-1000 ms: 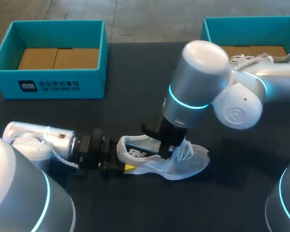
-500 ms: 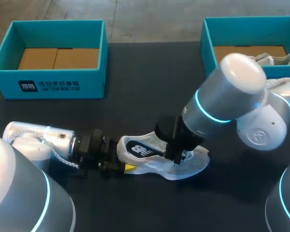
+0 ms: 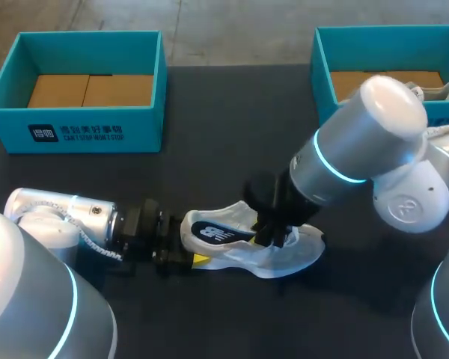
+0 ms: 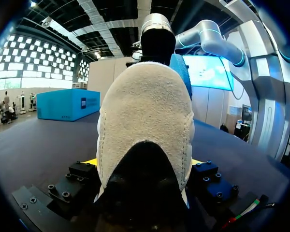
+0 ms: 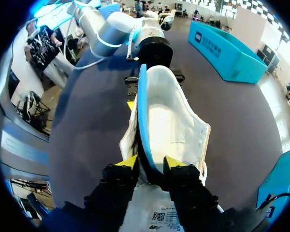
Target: Take the shoe out of the shoebox, open the shoe tongue, remove and reinsert the insole, then place the shoe into the shoebox
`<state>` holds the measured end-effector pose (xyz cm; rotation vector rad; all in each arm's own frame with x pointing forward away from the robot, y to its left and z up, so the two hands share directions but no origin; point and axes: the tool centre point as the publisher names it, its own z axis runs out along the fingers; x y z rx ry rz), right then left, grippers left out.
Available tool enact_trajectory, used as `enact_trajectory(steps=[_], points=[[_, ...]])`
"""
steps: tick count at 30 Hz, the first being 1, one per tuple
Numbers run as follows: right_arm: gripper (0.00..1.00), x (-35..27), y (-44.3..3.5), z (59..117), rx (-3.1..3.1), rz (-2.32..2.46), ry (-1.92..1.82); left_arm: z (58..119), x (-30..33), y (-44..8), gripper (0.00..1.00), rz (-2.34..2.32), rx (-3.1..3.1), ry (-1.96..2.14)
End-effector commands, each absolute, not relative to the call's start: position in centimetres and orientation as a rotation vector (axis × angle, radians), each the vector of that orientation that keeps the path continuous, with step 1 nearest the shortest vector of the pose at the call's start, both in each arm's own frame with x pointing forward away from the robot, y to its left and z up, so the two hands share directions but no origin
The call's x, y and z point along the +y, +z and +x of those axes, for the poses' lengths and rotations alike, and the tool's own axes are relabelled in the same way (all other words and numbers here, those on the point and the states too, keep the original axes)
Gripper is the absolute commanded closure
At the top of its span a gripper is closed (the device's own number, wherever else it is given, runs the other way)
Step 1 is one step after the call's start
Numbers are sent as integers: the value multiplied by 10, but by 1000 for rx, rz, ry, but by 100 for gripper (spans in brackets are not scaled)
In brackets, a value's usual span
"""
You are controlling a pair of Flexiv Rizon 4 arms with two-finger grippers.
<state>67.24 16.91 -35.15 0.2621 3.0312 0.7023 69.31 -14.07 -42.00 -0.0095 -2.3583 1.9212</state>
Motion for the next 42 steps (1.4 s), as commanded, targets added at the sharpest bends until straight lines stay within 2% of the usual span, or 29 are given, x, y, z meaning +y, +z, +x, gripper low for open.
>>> enact_trajectory(steps=[1, 14, 19, 29, 34, 42], points=[[62, 178, -343, 673, 3049, 259, 632, 695, -141, -424, 100, -7, -2360, 1923], [71, 184, -314, 665, 3106, 205, 615, 695, -141, -424, 100, -7, -2360, 1923], [77, 185, -308, 664, 3116, 216, 612, 695, -141, -424, 100, -7, -2360, 1923], [73, 201, -308, 676, 3132, 184, 635, 695, -141, -424, 100, -7, -2360, 1923], [82, 208, -307, 679, 3141, 161, 640, 695, -141, -424, 100, -7, -2360, 1923], [74, 216, -312, 680, 3150, 150, 658, 695, -141, -424, 100, -7, -2360, 1923]])
